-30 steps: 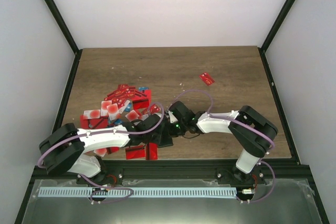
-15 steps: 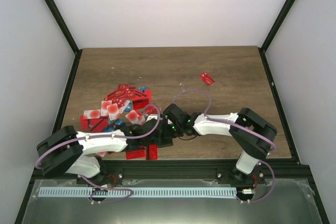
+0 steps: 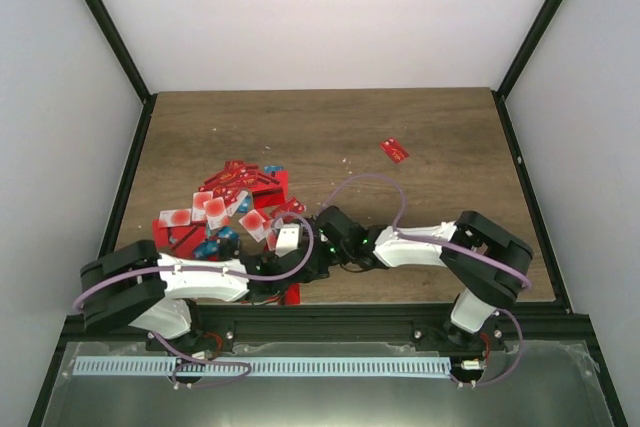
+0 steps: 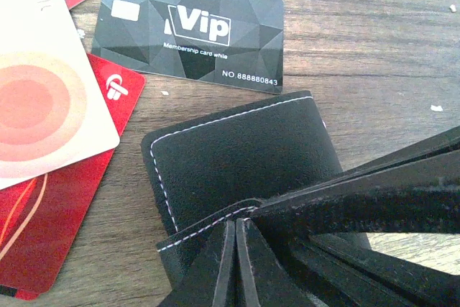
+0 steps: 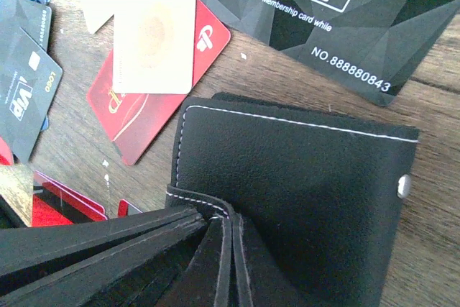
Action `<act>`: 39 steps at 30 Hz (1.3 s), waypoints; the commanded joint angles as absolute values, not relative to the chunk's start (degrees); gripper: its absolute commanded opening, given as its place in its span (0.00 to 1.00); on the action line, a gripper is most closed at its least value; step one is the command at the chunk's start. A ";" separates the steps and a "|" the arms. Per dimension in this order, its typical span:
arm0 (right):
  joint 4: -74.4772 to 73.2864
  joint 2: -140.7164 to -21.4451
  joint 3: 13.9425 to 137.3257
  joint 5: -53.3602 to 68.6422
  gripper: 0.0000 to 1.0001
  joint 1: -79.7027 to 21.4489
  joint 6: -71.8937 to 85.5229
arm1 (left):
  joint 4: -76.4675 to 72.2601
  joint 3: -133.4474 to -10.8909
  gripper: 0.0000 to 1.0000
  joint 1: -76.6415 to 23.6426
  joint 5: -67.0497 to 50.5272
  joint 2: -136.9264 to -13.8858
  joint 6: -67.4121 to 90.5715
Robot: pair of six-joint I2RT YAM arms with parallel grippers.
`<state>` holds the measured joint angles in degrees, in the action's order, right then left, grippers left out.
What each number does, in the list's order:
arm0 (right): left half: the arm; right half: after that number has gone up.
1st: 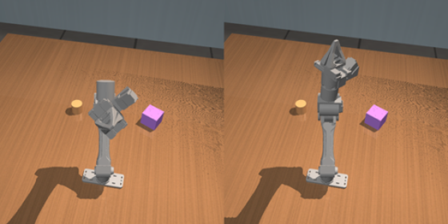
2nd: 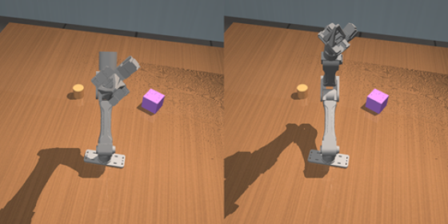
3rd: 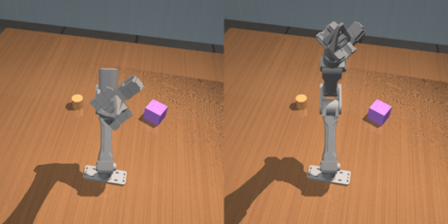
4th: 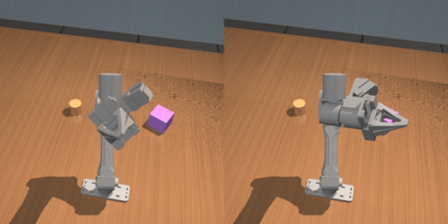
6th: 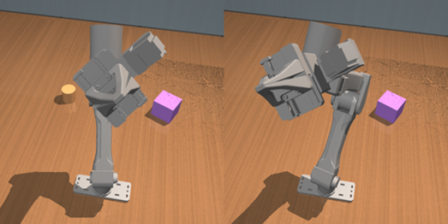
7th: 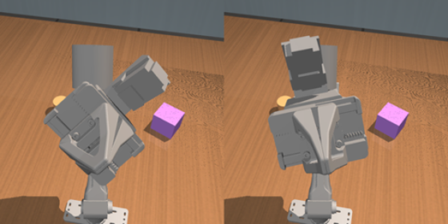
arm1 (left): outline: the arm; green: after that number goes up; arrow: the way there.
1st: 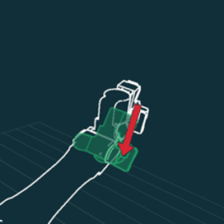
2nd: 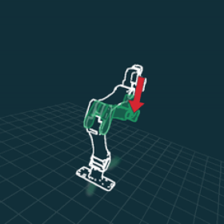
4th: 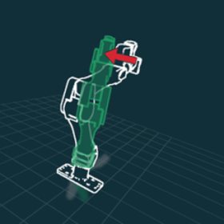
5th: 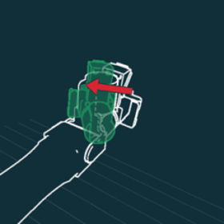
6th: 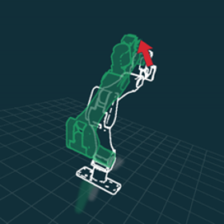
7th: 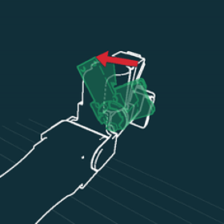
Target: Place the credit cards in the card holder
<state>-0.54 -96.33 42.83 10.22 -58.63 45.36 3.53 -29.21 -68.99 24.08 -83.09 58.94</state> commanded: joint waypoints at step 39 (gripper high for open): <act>-16.89 -78.80 35.45 2.75 0.31 -59.91 42.58 | 17.74 -38.53 0.28 -59.44 -0.76 -68.07 36.62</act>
